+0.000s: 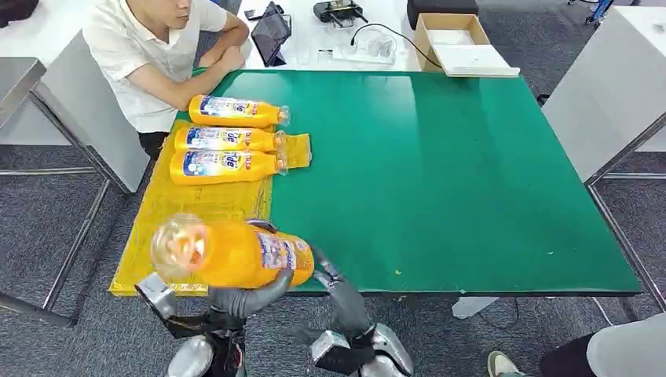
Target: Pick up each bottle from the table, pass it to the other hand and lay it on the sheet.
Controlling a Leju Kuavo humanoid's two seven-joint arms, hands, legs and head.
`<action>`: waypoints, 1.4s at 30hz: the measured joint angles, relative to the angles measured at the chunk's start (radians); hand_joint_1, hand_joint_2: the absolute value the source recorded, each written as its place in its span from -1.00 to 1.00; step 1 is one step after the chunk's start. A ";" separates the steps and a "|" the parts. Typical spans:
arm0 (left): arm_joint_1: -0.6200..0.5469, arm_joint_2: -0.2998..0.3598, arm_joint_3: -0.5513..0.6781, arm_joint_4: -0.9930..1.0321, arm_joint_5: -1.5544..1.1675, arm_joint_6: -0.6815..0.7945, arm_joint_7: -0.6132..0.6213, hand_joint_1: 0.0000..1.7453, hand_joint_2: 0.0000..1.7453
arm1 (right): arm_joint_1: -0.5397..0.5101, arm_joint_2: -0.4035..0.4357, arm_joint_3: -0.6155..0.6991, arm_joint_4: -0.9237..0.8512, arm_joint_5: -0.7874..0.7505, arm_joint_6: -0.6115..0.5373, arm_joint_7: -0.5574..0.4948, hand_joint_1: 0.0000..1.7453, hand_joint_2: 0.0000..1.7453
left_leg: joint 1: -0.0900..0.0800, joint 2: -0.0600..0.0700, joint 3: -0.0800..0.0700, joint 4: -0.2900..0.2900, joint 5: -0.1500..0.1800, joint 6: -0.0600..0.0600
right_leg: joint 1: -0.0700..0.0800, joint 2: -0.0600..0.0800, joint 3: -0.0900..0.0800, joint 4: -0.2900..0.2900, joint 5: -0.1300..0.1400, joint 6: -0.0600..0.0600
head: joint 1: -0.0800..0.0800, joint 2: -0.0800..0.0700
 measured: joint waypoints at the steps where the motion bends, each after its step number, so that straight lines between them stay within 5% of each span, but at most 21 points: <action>1: 0.011 0.025 0.014 -0.005 -0.054 -0.015 -0.007 1.00 1.00 | 0.018 -0.024 -0.001 -0.052 0.018 -0.100 0.000 -1.00 -1.00 | 0.000 0.002 0.000 0.000 0.000 0.000 | 0.000 0.001 0.000 0.000 0.000 0.000 | 0.000 0.000; 5: 0.032 0.062 0.056 -0.021 -0.295 0.038 0.023 1.00 1.00 | 0.083 -0.057 -0.040 -0.177 0.071 -0.106 0.000 -1.00 -1.00 | 0.000 0.003 0.000 0.000 -0.001 0.000 | 0.000 0.003 -0.002 0.000 0.000 0.000 | -0.001 0.000; 11: -0.007 0.106 0.088 0.032 -0.852 0.346 0.230 1.00 1.00 | 0.112 -0.077 -0.053 -0.330 0.084 -0.129 0.000 -1.00 -1.00 | 0.000 0.003 0.000 0.000 0.000 -0.001 | 0.000 0.003 -0.002 0.000 0.000 -0.001 | 0.000 0.000; 27: -0.332 0.114 0.183 0.553 -1.231 0.505 0.531 1.00 1.00 | 0.128 -0.041 -0.073 -0.482 0.048 -0.130 0.000 -1.00 -1.00 | 0.000 0.003 0.001 0.000 0.001 -0.001 | 0.000 0.003 -0.001 0.000 0.001 0.000 | 0.000 0.000; 40: -0.503 0.094 0.198 0.881 -1.260 0.478 0.562 1.00 1.00 | 0.104 -0.031 -0.061 -0.462 0.006 -0.129 0.000 -1.00 -1.00 | 0.000 0.002 0.000 0.000 0.002 -0.001 | 0.000 0.003 -0.001 0.001 0.001 0.000 | 0.001 0.000; 41: -0.518 0.091 0.199 0.900 -1.253 0.460 0.562 0.88 1.00 | 0.100 -0.031 -0.060 -0.458 -0.006 -0.128 0.000 -1.00 -1.00 | 0.000 0.002 0.000 0.000 0.002 -0.001 | 0.000 0.002 -0.001 0.001 0.001 0.000 | 0.000 0.000; 42: -0.533 0.087 0.203 0.919 -1.233 0.438 0.550 0.08 1.00 | 0.095 -0.031 -0.058 -0.453 -0.016 -0.127 0.000 -1.00 -1.00 | 0.000 0.002 0.000 0.000 0.002 -0.001 | 0.000 0.002 -0.001 0.001 0.001 0.000 | 0.000 0.000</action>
